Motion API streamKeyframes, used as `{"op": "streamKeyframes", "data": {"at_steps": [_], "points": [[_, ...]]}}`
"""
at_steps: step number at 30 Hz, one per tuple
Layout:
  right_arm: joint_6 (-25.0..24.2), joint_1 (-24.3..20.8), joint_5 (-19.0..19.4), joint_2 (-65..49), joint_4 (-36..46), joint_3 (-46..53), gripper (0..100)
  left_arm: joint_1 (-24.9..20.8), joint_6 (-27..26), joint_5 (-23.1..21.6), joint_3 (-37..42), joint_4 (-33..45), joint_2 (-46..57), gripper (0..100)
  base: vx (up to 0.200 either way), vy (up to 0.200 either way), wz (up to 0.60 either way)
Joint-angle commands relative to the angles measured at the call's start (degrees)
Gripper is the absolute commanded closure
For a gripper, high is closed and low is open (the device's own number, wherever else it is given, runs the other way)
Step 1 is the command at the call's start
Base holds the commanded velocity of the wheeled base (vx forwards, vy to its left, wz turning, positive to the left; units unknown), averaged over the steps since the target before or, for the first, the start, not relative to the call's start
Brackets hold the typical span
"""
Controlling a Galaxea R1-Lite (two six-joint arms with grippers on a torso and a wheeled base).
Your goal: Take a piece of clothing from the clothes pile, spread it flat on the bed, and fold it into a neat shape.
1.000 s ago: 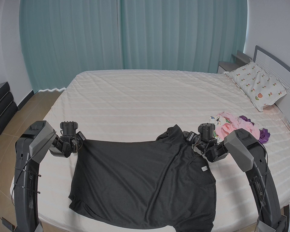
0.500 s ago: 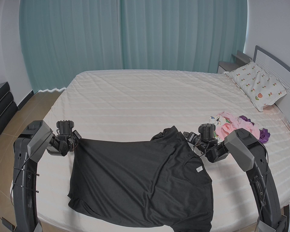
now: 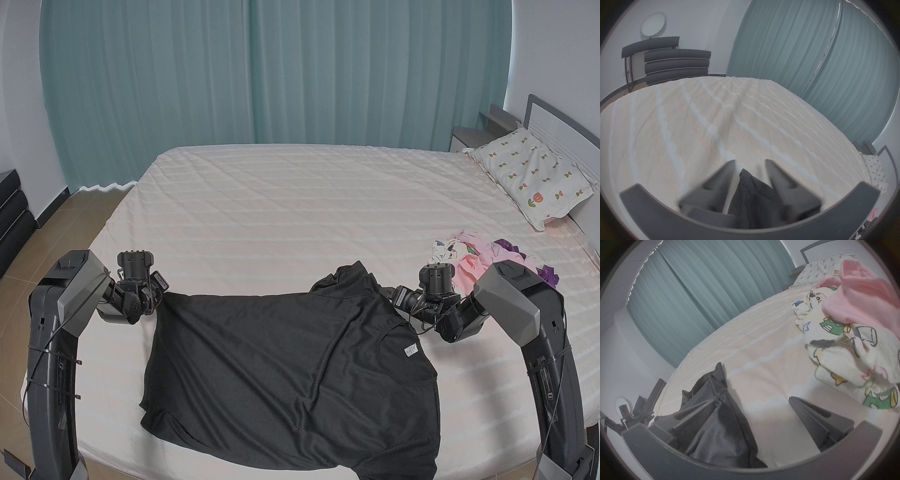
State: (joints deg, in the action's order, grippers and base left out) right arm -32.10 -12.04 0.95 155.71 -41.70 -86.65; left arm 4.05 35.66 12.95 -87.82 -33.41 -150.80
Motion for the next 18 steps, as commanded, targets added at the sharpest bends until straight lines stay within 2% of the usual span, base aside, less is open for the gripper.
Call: {"op": "streamKeyframes", "data": {"at_steps": [1,4,7,12,15,16,18], "points": [[0.6,0.9,1.3,-2.2,-1.2,3.5,0,0.0,0.1,0.0,0.3,0.0,0.5,0,0.0,0.0,0.0],[0.5,1.6,1.2,-2.3,-2.5,3.9,0,0.3,0.1,0.0,1.1,0.0,1.4,0,0.0,0.0,0.0],[0.3,2.7,1.7,-5.9,-3.3,8.8,0,1.0,0.6,-0.7,6.4,-0.2,5.9,0,0.0,0.0,0.0],[-0.3,2.6,2.0,-12.7,-4.4,19.6,0,1.1,0.7,-3.8,19.4,-1.6,15.9,0,0.0,0.0,0.0],[-1.3,2.5,1.8,-14.9,-6.0,24.1,0,0.9,2.1,-4.1,25.5,-3.5,19.2,0,0.0,0.0,0.0],[-3.3,2.3,1.7,-17.1,-8.3,28.3,0,0.5,4.2,-4.3,31.0,-6.2,22.2,0,0.0,0.0,0.0],[-5.3,2.0,1.6,-19.6,-10.1,32.3,0,-0.4,5.5,-5.2,36.8,-9.4,25.2,0,0.0,0.0,0.0]]}}
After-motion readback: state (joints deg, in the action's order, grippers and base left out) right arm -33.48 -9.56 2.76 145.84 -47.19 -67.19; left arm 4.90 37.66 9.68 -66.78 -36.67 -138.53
